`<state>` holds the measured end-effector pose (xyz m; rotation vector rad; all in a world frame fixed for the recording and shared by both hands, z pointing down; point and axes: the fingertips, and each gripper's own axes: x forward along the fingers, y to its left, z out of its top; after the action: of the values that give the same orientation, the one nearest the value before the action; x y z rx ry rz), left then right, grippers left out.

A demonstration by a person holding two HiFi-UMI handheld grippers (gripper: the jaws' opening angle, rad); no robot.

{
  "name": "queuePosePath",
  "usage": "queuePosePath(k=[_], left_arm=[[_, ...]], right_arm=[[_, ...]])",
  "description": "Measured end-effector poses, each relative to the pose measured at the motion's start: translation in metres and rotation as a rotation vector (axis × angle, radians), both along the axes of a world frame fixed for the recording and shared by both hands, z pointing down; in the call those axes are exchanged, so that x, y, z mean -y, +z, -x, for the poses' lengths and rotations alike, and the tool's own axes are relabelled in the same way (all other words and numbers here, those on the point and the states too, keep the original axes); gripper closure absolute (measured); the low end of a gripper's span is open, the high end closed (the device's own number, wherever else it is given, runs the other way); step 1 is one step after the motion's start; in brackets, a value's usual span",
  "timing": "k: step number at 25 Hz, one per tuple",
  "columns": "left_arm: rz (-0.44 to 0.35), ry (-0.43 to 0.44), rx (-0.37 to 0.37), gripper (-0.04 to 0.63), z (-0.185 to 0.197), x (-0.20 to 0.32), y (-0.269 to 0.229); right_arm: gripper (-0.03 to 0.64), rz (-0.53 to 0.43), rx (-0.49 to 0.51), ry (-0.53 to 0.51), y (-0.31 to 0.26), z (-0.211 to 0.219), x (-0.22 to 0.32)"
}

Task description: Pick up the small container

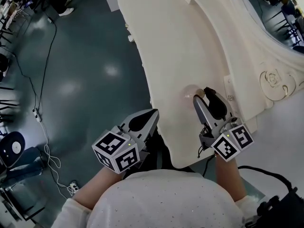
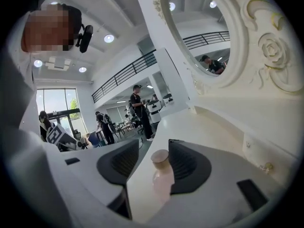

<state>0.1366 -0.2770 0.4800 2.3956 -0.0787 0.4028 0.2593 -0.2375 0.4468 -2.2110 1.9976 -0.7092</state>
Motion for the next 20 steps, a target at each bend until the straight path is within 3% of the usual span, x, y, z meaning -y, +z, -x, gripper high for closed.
queuePosePath(k=[6,13,20], left_arm=[[0.014,-0.008,0.01,0.6,0.003,0.0,0.003],[0.026,-0.02,0.019,0.6,-0.006,0.004,0.012],[0.037,-0.03,0.02,0.6,-0.009,0.007,0.015]], right_arm=[[0.341,0.082,-0.126,-0.047,0.018,0.006,0.009],[0.336,0.135,-0.248,-0.095,0.039,0.008,0.023],[0.327,0.139,-0.294,-0.104,0.044,0.009,0.03]])
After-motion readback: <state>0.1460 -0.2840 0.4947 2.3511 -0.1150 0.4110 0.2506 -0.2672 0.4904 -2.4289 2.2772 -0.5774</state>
